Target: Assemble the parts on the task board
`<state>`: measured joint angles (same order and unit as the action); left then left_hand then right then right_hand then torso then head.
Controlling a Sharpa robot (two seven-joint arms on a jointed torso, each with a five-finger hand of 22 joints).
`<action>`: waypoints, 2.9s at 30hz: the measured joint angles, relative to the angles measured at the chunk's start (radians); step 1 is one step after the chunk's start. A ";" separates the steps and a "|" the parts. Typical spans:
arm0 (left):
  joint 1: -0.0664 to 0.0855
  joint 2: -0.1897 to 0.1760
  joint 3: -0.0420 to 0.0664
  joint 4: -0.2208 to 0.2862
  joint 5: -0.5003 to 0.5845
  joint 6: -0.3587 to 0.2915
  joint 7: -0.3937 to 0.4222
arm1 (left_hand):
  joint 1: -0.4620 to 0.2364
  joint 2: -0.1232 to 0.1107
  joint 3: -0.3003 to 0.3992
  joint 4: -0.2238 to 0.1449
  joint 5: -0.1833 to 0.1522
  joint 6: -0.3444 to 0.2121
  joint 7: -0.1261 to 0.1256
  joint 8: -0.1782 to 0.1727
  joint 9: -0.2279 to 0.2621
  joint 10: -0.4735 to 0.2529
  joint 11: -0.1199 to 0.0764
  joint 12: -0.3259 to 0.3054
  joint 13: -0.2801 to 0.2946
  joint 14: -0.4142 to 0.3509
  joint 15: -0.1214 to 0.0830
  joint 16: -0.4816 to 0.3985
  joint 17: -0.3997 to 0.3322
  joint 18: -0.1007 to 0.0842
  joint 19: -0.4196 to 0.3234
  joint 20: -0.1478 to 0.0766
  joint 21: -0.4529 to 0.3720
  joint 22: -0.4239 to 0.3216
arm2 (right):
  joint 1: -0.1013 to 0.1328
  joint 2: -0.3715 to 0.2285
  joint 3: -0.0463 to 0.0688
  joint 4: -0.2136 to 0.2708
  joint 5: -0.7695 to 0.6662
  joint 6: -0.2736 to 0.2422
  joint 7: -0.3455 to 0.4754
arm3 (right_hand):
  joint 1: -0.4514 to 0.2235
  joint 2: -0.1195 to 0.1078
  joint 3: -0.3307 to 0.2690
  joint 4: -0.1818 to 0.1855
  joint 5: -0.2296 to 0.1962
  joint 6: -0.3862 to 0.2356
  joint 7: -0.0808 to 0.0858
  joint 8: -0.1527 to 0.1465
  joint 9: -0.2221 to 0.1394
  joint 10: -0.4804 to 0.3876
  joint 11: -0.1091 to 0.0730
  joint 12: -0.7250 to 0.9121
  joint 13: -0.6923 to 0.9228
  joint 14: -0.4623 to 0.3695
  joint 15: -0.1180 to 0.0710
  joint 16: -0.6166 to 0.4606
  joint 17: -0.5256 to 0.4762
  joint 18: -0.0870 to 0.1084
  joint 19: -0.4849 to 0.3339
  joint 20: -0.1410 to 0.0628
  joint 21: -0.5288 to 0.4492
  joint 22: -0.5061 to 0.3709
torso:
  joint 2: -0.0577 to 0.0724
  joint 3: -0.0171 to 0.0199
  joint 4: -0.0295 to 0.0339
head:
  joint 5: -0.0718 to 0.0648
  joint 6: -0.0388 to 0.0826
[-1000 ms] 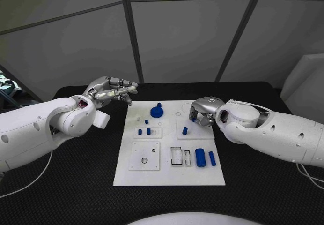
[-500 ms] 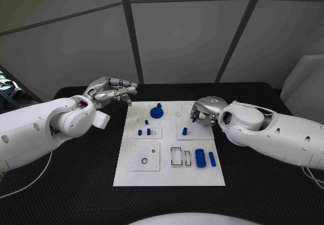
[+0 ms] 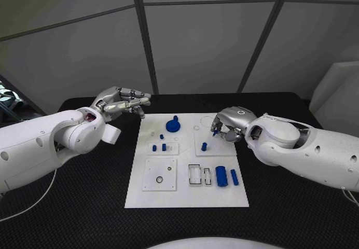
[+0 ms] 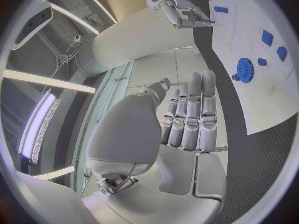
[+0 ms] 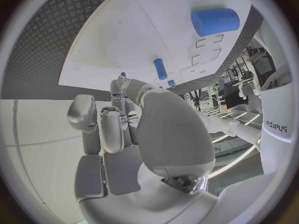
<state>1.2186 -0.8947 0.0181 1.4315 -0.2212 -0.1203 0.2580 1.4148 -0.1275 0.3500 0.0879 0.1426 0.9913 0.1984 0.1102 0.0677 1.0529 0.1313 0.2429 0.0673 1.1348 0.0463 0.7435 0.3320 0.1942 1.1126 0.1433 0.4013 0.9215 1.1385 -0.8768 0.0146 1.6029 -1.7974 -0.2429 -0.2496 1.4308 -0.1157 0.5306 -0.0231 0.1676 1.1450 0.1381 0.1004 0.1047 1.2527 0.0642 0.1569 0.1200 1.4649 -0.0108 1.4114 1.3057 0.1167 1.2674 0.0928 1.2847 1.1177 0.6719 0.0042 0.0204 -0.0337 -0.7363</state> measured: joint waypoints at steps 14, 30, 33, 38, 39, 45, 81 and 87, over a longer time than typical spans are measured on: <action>0.000 0.002 0.000 -0.004 0.000 0.001 0.000 | 0.000 0.000 -0.003 -0.003 0.000 -0.003 0.003 0.000 0.000 -0.004 0.004 0.000 0.000 -0.007 0.000 -0.004 -0.005 0.000 0.000 0.000 -0.004 -0.005 | 0.001 -0.006 0.003 0.016 0.030 0.000 -0.010 | -0.005 -0.005 -0.005 0.005 0.000 0.000 0.000 -0.005 0.000 0.000 0.000 -0.004 0.000 0.000 0.000 0.000 0.001 0.000 0.000 0.000 0.000 0.001 | 0.001 0.0002 0.0012 | -0.002 0.003; 0.000 0.002 0.000 -0.006 0.001 0.003 -0.001 | 0.004 0.004 -0.005 -0.005 0.000 -0.007 0.007 0.000 -0.001 -0.009 0.002 0.000 -0.001 -0.007 0.000 -0.008 -0.009 0.000 0.000 0.000 -0.008 -0.009 | 0.005 -0.006 0.030 0.078 0.119 0.001 -0.011 | -0.022 -0.004 -0.015 0.008 0.000 -0.001 -0.001 -0.009 0.001 0.000 0.000 -0.008 0.001 0.000 0.000 0.000 0.002 0.000 0.000 0.000 0.004 0.002 | 0.002 -0.0003 0.0016 | 0.006 0.001; 0.000 0.002 0.000 -0.006 0.001 0.003 -0.001 | 0.004 0.004 -0.005 -0.005 0.000 -0.007 0.007 0.000 -0.001 -0.011 0.004 0.000 -0.001 -0.007 0.000 -0.008 -0.010 0.000 0.000 0.000 -0.008 -0.010 | 0.006 0.001 0.036 0.098 0.131 0.001 -0.011 | -0.022 -0.004 -0.015 0.008 0.000 -0.002 -0.001 -0.009 0.001 0.000 0.000 -0.008 0.001 0.000 0.000 0.002 0.002 0.000 0.000 0.000 0.004 0.002 | 0.002 -0.0003 0.0017 | 0.011 0.001; 0.000 0.004 0.000 -0.011 0.001 0.003 -0.001 | 0.004 0.004 -0.005 -0.005 0.000 -0.007 0.007 0.000 -0.001 -0.011 0.004 0.000 -0.001 -0.007 0.000 -0.008 -0.010 0.000 0.000 0.000 -0.008 -0.010 | 0.007 0.033 0.041 0.121 0.143 0.002 -0.010 | -0.022 -0.004 -0.015 0.008 0.000 -0.002 -0.001 -0.009 0.001 0.000 0.000 -0.008 0.001 0.000 0.000 0.004 0.002 0.000 0.000 0.000 0.004 0.003 | 0.001 -0.0004 0.0017 | 0.023 0.002; 0.000 0.006 0.000 -0.011 0.001 0.003 -0.001 | 0.004 0.004 -0.005 -0.005 0.000 -0.007 0.007 0.000 -0.001 -0.011 0.004 0.000 -0.001 -0.007 0.000 -0.008 -0.010 0.000 0.000 0.000 -0.008 -0.010 | 0.007 0.041 0.041 0.122 0.145 0.002 -0.010 | -0.022 -0.004 -0.015 0.008 0.000 -0.002 -0.001 -0.009 0.000 0.000 0.000 -0.008 0.001 0.000 0.000 0.004 0.002 0.000 0.000 0.000 0.004 0.003 | 0.001 -0.0004 0.0017 | 0.027 0.000; 0.000 0.011 0.000 -0.014 0.001 0.002 -0.001 | 0.004 0.004 -0.002 -0.008 0.000 -0.007 0.007 0.000 -0.001 -0.011 0.004 0.000 -0.001 -0.007 0.000 -0.012 -0.011 0.000 0.000 0.000 -0.012 -0.011 | 0.007 0.115 0.042 0.115 0.152 0.009 -0.005 | -0.022 -0.004 -0.015 0.008 0.000 -0.002 -0.001 -0.011 0.000 0.000 0.000 -0.012 0.001 0.000 0.000 0.004 0.002 0.000 0.000 0.000 0.004 0.002 | 0.001 -0.0009 0.0018 | 0.048 -0.006; 0.000 0.033 0.000 -0.024 0.001 -0.003 0.000 | 0.008 0.008 -0.005 -0.011 0.000 -0.007 0.007 0.000 0.000 -0.011 0.003 0.000 -0.001 -0.007 0.000 -0.012 -0.014 0.000 0.000 0.000 -0.012 -0.014 | -0.055 0.263 -0.022 0.034 0.145 0.084 0.045 | -0.026 0.000 -0.017 0.005 0.009 -0.001 0.000 -0.020 -0.001 0.000 0.000 -0.015 0.001 0.000 0.000 0.004 0.000 0.000 0.000 0.000 0.004 -0.004 | 0.002 -0.0006 0.0008 | 0.124 -0.063; 0.000 0.033 0.000 -0.025 0.001 -0.003 0.000 | 0.008 0.008 -0.005 -0.011 0.000 -0.007 0.007 0.000 0.000 -0.011 0.003 0.000 -0.001 -0.007 0.000 -0.016 -0.015 0.000 0.000 0.000 -0.012 -0.015 | -0.058 0.265 -0.022 0.032 0.137 0.091 0.046 | -0.026 0.000 -0.017 0.005 0.009 -0.001 0.000 -0.020 0.000 0.000 0.000 -0.015 0.001 0.000 0.000 0.004 0.000 0.000 0.000 0.000 0.004 -0.004 | 0.002 -0.0009 0.0008 | 0.125 -0.065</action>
<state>1.2188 -0.8614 0.0181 1.4066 -0.2199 -0.1228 0.2581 1.4227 -0.1195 0.3448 0.0771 0.1426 0.9843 0.2053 0.1102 0.0673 1.0423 0.1347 0.2429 0.0667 1.1277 0.0465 0.7271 0.3167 0.1942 1.1126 0.1433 0.3897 0.9064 1.0802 -0.6118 -0.0077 1.6350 -1.6607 -0.1522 -0.2038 1.4047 -0.1160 0.5133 -0.0181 0.1763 1.1437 0.1377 0.0802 0.1049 1.2525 0.0642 0.1419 0.1205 1.4649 -0.0107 1.4152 1.3054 0.1165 1.2674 0.0929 1.2887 1.1139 0.6734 0.0034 0.0212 0.0918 -0.8014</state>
